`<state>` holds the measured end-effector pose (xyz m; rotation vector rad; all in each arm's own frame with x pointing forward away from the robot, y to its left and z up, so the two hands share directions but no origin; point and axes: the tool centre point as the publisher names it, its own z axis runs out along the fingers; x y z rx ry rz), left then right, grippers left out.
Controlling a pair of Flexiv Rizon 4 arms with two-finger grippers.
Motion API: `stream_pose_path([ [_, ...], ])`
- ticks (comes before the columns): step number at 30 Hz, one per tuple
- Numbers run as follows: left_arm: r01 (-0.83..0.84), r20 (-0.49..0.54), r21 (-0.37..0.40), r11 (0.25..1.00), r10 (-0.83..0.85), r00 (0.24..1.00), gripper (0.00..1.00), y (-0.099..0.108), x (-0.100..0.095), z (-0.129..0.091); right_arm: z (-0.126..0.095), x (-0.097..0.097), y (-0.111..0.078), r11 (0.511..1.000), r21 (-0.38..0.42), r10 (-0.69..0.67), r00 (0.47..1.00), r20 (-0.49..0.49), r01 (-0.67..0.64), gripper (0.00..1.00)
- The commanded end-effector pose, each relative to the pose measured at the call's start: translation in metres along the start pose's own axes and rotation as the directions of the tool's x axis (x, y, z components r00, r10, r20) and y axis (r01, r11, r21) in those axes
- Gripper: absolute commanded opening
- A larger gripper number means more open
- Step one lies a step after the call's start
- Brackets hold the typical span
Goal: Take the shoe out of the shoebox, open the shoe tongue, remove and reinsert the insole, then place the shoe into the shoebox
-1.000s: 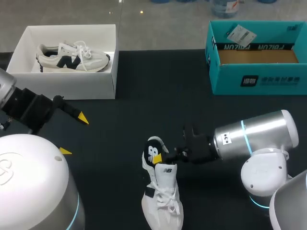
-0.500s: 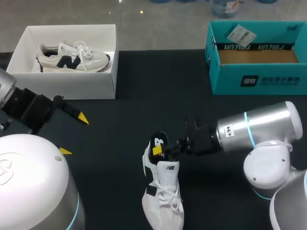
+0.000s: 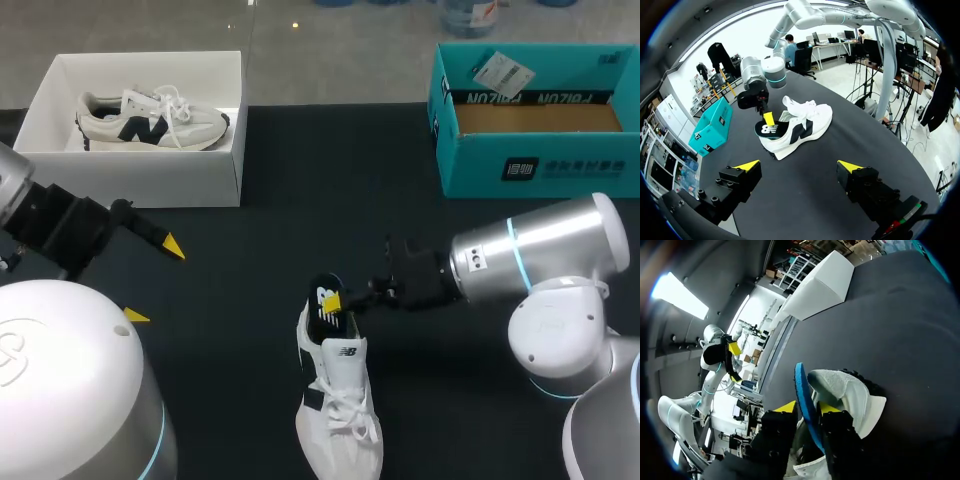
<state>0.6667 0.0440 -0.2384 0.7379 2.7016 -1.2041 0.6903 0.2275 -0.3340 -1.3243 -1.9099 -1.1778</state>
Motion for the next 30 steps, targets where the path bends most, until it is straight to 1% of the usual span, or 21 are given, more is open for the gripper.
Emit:
stream_pose_path([
  [1,0.0,-0.003,-0.002,1.0,0.0,1.0,1.0,0.001,0.0,0.0,0.0,-0.001,0.001,1.0,0.005,0.01,1.0,0.01,-0.01,0.0],
  [4,0.0,-0.003,-0.002,1.0,0.0,1.0,1.0,0.001,0.0,0.0,0.0,-0.002,0.0,1.0,0.006,0.019,1.0,0.009,-0.019,0.0],
  [9,0.0,-0.003,-0.002,1.0,0.0,1.0,1.0,0.001,0.0,0.0,0.009,-0.003,-0.012,0.999,0.017,0.044,0.999,-0.006,-0.043,0.0],
  [15,0.0,-0.003,-0.002,1.0,0.0,1.0,1.0,0.001,0.0,0.0,0.026,-0.008,-0.035,0.995,0.026,0.1,0.994,-0.037,-0.099,0.0],
  [19,0.0,-0.003,-0.002,1.0,0.0,1.0,1.0,0.001,0.0,0.0,0.032,-0.013,-0.05,0.991,0.026,0.133,0.99,-0.045,-0.132,0.0],
  [22,0.0,-0.003,-0.002,1.0,0.0,1.0,1.0,0.001,0.0,0.0,0.033,-0.014,-0.053,0.99,0.025,0.141,0.989,-0.045,-0.14,0.0],
  [25,0.0,-0.003,-0.002,1.0,0.0,1.0,1.0,0.001,0.0,0.0,0.027,-0.013,-0.049,0.99,0.017,0.138,0.99,-0.035,-0.137,0.0],
  [26,0.0,-0.003,-0.002,1.0,0.0,1.0,1.0,0.001,0.0,0.0,0.025,-0.011,-0.046,0.991,0.014,0.132,0.991,-0.032,-0.131,0.22],
  [27,0.0,-0.003,-0.002,1.0,0.0,1.0,1.0,0.001,0.0,0.0,0.023,-0.009,-0.044,0.992,0.013,0.125,0.992,-0.027,-0.125,0.39],
  [28,0.0,-0.003,-0.002,1.0,0.0,1.0,1.0,0.001,0.0,0.0,0.022,-0.007,-0.041,0.993,0.016,0.117,0.993,-0.02,-0.117,0.49],
  [29,0.0,-0.003,-0.002,1.0,0.0,1.0,1.0,0.001,0.0,0.0,0.02,-0.006,-0.038,0.994,0.014,0.108,0.994,-0.019,-0.108,0.71],
  [30,0.0,-0.003,-0.002,1.0,0.0,1.0,1.0,0.001,0.0,0.0,0.019,-0.003,-0.035,0.995,0.013,0.098,0.995,-0.017,-0.098,0.87],
])
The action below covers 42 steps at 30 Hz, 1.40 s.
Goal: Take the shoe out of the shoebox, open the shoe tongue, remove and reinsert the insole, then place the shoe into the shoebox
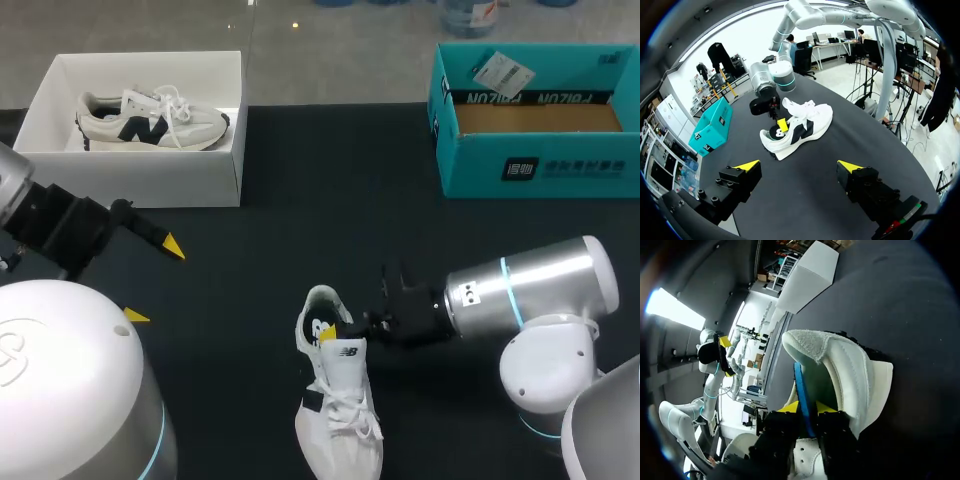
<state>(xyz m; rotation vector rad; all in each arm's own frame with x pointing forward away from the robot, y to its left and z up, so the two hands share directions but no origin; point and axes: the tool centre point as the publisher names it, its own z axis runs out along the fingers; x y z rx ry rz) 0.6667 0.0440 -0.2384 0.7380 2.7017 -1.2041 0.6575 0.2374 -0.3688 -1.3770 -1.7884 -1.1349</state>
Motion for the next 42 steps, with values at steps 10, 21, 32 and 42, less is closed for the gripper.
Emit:
stream_pose_path([
  [10,0.0,-0.003,-0.002,1.0,0.0,1.0,1.0,0.001,0.0,0.0,-0.01,0.021,0.026,0.997,0.017,-0.076,0.996,0.04,0.075,0.88],
  [21,0.0,-0.003,-0.002,1.0,0.0,1.0,1.0,0.001,0.0,0.0,-0.014,0.017,0.031,0.997,0.025,-0.074,0.995,0.059,0.073,0.0],
  [32,0.0,-0.003,-0.002,1.0,0.0,1.0,1.0,0.001,0.0,0.0,-0.016,0.013,0.027,0.998,0.028,-0.059,0.997,0.058,0.057,0.0],
  [42,0.0,-0.003,-0.002,1.0,0.0,1.0,1.0,0.001,0.0,0.0,0.004,0.002,0.001,0.999,0.048,0.009,1.0,0.024,-0.01,0.0],
])
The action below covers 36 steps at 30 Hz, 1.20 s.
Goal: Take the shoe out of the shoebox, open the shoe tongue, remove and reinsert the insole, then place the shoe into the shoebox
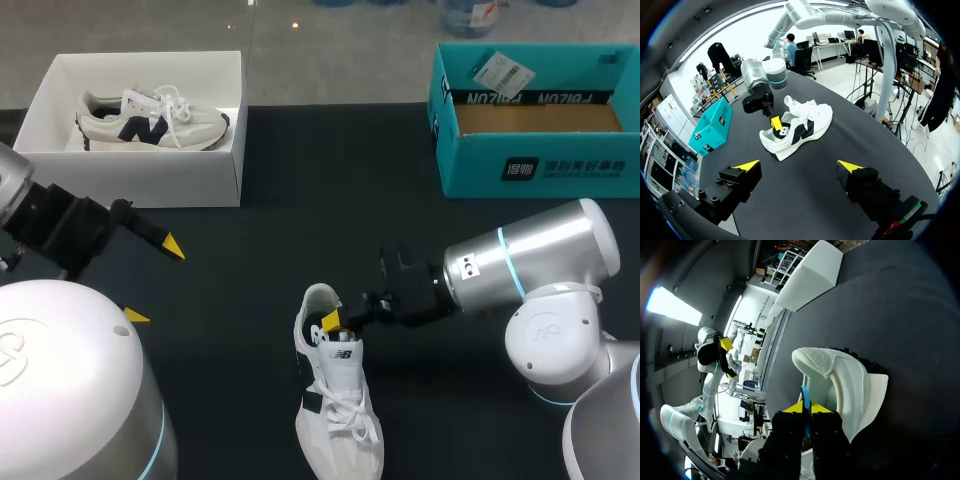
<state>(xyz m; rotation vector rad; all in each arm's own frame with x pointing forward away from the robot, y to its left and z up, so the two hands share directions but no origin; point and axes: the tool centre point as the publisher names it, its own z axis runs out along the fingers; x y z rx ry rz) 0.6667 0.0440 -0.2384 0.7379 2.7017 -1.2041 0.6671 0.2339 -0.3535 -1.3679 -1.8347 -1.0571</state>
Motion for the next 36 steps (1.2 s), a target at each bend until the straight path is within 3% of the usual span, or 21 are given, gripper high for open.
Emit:
stream_pose_path([
  [1,0.0,-0.003,-0.002,1.0,0.0,1.0,1.0,0.001,0.0,0.0,0.016,-0.008,-0.014,1.0,-0.011,0.022,1.0,-0.016,-0.022,0.0],
  [5,0.0,-0.003,-0.002,1.0,0.0,1.0,1.0,0.001,0.0,0.0,0.02,-0.013,-0.022,0.999,-0.008,0.046,0.999,-0.02,-0.046,0.0],
  [11,0.0,-0.003,-0.002,1.0,0.0,1.0,1.0,0.001,0.0,0.0,0.013,-0.01,-0.019,0.998,-0.025,0.05,0.999,-0.013,-0.051,0.0],
  [12,0.0,-0.003,-0.002,1.0,0.0,1.0,1.0,0.001,0.0,0.0,0.012,-0.009,-0.018,0.998,-0.028,0.047,0.999,-0.01,-0.047,0.13],
  [13,0.0,-0.003,-0.002,1.0,0.0,1.0,1.0,0.001,0.0,0.0,0.01,-0.007,-0.016,0.999,-0.032,0.044,0.999,-0.005,-0.045,0.44],
  [14,0.0,-0.003,-0.002,1.0,0.0,1.0,1.0,0.001,0.0,0.0,0.008,-0.005,-0.014,0.999,-0.036,0.041,0.999,-0.002,-0.041,0.83],
  [15,0.0,-0.003,-0.002,1.0,0.0,1.0,1.0,0.001,0.0,0.0,0.006,-0.002,-0.012,0.999,-0.039,0.033,0.999,0.004,-0.033,1.0],
  [29,0.0,-0.003,-0.002,1.0,0.0,1.0,1.0,0.001,0.0,0.0,-0.015,0.03,0.019,0.996,-0.055,-0.072,0.995,0.074,0.076,1.0],
  [36,0.0,-0.003,-0.002,1.0,0.0,1.0,1.0,0.001,0.0,0.0,-0.032,0.045,0.032,0.993,-0.052,-0.093,0.983,0.157,0.103,1.0],
])
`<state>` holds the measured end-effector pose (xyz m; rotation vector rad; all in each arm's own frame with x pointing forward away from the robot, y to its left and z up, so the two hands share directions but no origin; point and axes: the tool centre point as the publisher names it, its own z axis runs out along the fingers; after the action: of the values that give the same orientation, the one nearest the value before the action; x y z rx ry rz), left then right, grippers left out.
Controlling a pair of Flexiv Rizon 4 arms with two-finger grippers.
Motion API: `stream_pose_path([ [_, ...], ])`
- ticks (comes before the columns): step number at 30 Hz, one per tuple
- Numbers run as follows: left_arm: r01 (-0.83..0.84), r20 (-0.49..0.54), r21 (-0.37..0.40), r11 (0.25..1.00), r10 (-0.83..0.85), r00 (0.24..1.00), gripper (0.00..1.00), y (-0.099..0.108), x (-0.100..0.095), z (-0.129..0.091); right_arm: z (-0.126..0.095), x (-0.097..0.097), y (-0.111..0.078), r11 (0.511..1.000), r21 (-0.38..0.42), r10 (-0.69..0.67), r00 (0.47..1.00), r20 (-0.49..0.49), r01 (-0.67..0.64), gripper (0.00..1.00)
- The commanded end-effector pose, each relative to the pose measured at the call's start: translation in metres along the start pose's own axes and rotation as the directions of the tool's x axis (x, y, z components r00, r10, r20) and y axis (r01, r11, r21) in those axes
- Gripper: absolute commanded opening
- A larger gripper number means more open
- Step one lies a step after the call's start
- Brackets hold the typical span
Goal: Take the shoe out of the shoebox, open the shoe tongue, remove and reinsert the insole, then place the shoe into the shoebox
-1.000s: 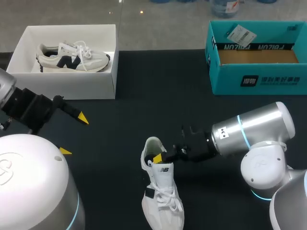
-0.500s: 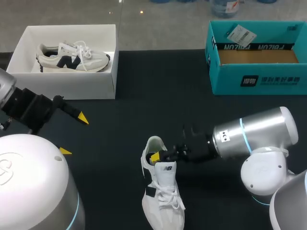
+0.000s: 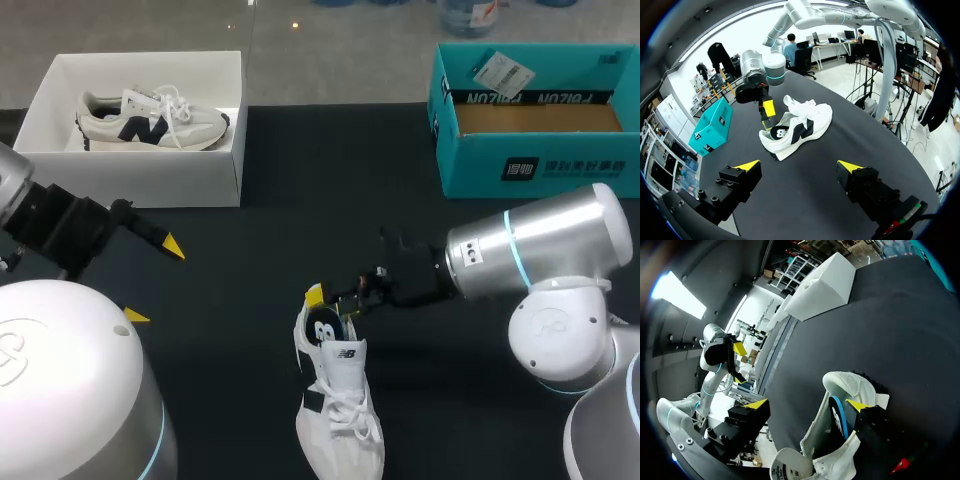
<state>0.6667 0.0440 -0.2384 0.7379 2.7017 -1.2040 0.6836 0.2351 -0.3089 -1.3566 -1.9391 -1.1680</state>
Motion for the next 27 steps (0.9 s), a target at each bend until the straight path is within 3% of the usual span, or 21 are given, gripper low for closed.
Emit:
stream_pose_path([
  [1,0.0,-0.003,-0.002,1.0,0.0,1.0,1.0,0.001,0.0,0.0,-0.015,0.013,0.009,1.0,0.016,0.011,0.993,0.121,-0.013,1.0],
  [6,0.0,-0.003,-0.002,1.0,0.0,1.0,1.0,0.001,0.0,0.0,-0.035,0.03,0.015,0.996,0.011,0.089,0.968,0.237,-0.094,1.0],
  [8,0.0,-0.003,-0.002,1.0,0.0,1.0,1.0,0.001,0.0,0.0,-0.039,0.037,0.014,0.984,0.048,0.144,0.932,0.333,-0.17,1.0],
  [10,0.0,-0.003,-0.002,1.0,0.0,1.0,1.0,0.001,0.0,0.0,-0.041,0.043,0.011,0.953,0.091,0.219,0.862,0.458,-0.29,1.0],
  [27,0.0,-0.003,-0.002,1.0,0.0,1.0,1.0,0.001,0.0,0.0,-0.041,0.043,0.011,0.953,0.091,0.219,0.862,0.458,-0.29,1.0],
])
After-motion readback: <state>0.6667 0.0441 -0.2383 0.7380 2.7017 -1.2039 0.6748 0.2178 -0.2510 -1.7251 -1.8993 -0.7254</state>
